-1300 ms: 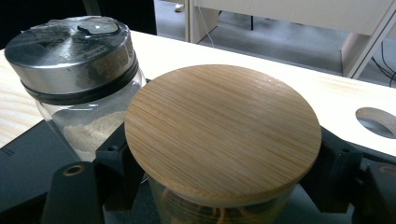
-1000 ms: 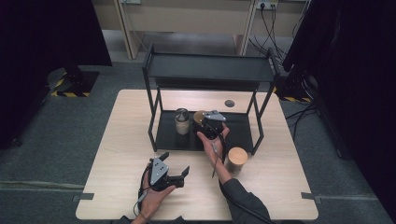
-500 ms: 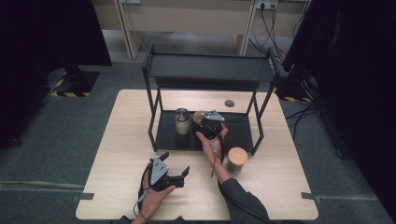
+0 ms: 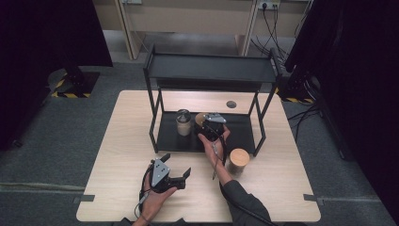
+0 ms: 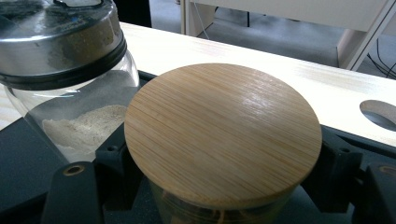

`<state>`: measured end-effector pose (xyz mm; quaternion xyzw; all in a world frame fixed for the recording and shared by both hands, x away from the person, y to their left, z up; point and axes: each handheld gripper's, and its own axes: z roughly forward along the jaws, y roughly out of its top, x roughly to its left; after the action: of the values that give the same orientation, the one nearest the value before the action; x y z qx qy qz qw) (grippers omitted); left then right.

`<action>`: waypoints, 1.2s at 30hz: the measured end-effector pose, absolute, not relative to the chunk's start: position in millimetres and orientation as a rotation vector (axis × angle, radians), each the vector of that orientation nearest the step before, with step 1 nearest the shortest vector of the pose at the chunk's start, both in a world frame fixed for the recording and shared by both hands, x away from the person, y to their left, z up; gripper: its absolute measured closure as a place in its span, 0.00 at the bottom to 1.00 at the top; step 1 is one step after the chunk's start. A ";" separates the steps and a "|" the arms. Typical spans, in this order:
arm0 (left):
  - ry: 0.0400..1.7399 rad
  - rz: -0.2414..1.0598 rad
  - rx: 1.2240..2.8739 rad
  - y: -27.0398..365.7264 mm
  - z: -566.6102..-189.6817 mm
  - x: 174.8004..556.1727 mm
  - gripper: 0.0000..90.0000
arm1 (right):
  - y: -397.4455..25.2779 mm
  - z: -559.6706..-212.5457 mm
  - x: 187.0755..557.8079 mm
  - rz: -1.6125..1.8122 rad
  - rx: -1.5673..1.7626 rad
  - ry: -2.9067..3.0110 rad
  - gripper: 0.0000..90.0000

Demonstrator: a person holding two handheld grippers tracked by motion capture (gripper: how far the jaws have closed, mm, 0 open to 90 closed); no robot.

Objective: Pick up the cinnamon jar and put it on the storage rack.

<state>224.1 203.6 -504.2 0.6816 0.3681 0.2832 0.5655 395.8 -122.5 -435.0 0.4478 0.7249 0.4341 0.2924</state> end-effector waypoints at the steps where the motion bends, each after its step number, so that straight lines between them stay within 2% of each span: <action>1: 0.865 0.666 1.603 203.6 -504.1 224.1 0.04 | -122.6 -435.0 395.7 1.156 1.193 1.932 0.29; 9: 0.865 0.667 1.603 203.4 -504.2 223.9 0.04 | -121.0 -433.5 394.4 1.143 1.208 1.931 0.28; 14: 0.864 0.668 1.604 203.3 -504.1 223.9 0.04 | -118.6 -431.6 395.4 1.112 1.250 1.938 0.16; 23: 0.864 0.668 1.604 203.2 -504.2 223.9 0.04 | -117.9 -425.9 390.6 1.114 1.262 1.923 0.08; 36: 0.864 0.668 1.604 203.1 -504.2 223.9 0.04 | -116.0 -414.7 385.0 1.115 1.253 1.908 0.06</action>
<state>223.9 203.1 -504.2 0.6819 0.3674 0.2841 0.5650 385.0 -116.0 -414.7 0.4712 0.7174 0.4192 0.2961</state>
